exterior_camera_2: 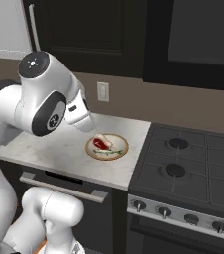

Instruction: Place the bowl with the squash and lemon on the top shelf of the fridge. Place the bowl with the fish and steak on the second highest shelf of the fridge.

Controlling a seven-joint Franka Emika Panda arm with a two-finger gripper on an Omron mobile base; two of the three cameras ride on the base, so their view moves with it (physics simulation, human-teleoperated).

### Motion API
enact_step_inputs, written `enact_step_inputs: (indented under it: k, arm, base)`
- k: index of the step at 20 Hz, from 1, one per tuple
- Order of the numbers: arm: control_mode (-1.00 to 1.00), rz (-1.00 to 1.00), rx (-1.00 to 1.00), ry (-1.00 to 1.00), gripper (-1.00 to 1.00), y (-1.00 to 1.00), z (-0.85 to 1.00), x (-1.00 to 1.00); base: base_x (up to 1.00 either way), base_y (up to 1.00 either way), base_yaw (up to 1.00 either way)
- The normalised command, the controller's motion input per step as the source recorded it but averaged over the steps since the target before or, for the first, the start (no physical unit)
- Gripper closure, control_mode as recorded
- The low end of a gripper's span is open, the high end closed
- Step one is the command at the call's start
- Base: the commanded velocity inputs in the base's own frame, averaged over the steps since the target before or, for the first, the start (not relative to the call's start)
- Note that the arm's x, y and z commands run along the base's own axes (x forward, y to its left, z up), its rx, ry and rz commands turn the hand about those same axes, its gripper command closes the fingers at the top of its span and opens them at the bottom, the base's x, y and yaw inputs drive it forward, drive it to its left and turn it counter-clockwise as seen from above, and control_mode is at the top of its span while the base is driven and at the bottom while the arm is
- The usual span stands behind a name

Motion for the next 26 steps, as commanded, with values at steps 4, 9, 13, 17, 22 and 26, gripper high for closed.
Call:
enact_step_inputs:
  k: [4,9,13,17,22,26]
  arm:
    - [-1.0,0.0,0.01,0.04,-1.0,0.0,-0.9,0.0]
    - [-1.0,0.03,0.07,0.1,-1.0,0.0,-1.0,0.04]
    - [-1.0,0.04,0.01,0.15,-1.0,0.0,-0.95,0.13]
    - [-1.0,0.0,0.0,0.22,-1.0,0.0,-0.56,0.55]
    - [-1.0,0.0,0.0,0.14,-1.0,0.0,-0.09,0.54]
    - [-1.0,0.03,0.03,0.1,-1.0,0.0,-0.2,0.26]
  base:
    - [0.0,0.0,0.0]
    - [0.0,0.0,0.0]
    - [0.0,0.0,0.0]
    - [0.0,0.0,0.0]
    - [0.0,0.0,0.0]
    - [0.0,0.0,0.0]
